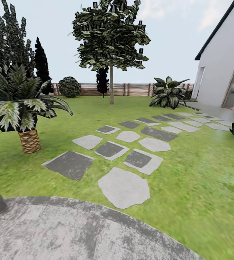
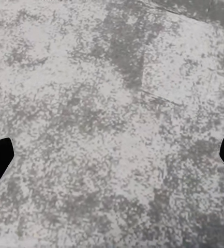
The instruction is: Pick up the pesticide atomizer in the garden and spray insectifuge to fully cover both potted plants in the garden.
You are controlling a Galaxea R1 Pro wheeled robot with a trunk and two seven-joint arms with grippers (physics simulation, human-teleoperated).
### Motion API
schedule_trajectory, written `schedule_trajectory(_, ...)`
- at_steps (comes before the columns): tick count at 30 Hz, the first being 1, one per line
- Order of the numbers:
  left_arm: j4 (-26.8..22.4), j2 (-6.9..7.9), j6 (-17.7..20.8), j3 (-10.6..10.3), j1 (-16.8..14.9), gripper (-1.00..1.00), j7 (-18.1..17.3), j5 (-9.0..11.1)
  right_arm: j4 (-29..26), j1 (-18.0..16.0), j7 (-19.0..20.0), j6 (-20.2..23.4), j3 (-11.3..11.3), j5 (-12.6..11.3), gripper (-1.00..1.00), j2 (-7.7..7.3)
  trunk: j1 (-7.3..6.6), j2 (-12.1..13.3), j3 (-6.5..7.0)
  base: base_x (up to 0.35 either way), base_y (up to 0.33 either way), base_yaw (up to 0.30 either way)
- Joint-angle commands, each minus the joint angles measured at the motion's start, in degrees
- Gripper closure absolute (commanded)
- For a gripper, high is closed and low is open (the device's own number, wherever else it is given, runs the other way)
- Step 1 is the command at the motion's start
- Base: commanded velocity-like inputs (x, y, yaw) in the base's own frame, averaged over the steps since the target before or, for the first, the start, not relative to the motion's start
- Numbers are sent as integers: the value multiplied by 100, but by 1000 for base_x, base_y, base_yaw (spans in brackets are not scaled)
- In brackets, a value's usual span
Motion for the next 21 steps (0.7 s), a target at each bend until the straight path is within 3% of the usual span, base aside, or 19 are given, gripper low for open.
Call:
schedule_trajectory(1, 2, 3, -17, -11, -2, -100, -1, 59, 5, -5, 3, -19, -89, -2, -100, 1, 22, -44, -24, 0, 0, -300)
schedule_trajectory(5, 2, 8, -17, 1, -2, -100, 3, 80, 4, -5, 3, -17, -214, 2, -100, 1, 110, -205, -96, 0, 0, -300)
schedule_trajectory(21, 5, 11, -17, 6, -2, -100, 3, 84, 4, -5, 29, -12, -234, 5, -100, 1, 462, -847, -407, 0, 0, -294)
